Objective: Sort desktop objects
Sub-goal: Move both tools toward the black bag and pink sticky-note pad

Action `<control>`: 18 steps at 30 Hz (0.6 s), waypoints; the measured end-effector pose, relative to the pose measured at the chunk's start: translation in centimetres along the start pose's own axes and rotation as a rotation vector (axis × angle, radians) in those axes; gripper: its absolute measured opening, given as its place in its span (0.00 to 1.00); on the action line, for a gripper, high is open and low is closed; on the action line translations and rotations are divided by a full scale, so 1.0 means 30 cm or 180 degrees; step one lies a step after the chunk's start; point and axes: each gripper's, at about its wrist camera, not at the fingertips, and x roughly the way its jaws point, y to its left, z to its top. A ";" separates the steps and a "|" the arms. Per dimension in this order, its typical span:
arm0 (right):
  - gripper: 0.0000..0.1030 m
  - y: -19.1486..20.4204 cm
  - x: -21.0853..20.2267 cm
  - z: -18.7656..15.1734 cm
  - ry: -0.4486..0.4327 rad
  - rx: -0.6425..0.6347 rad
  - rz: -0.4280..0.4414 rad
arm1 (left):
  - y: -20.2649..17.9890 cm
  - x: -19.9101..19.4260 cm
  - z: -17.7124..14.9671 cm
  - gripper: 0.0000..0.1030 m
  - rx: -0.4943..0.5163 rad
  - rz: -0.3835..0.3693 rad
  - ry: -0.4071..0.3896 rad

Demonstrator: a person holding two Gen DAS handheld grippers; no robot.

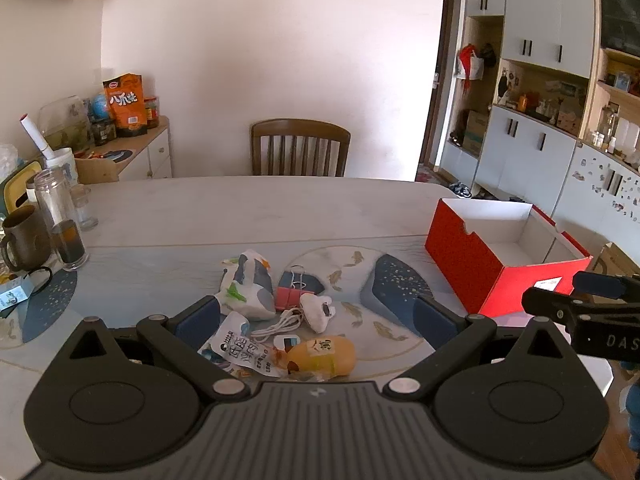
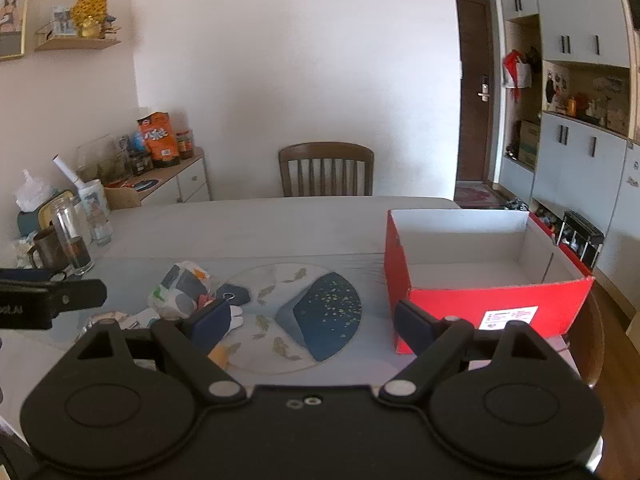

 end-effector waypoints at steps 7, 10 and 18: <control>0.86 0.030 0.015 -0.005 0.0065 -0.0180 0.0180 | 0.014 0.013 -0.011 1.00 -0.0017 0.0093 0.0014; 0.86 0.041 0.027 -0.005 0.0084 -0.0249 0.0256 | 0.024 0.015 -0.025 1.00 -0.0002 0.0126 0.0006; 0.86 0.102 0.107 -0.045 0.0272 -0.0465 0.0416 | 0.073 0.071 -0.083 1.00 0.0099 0.0113 0.0178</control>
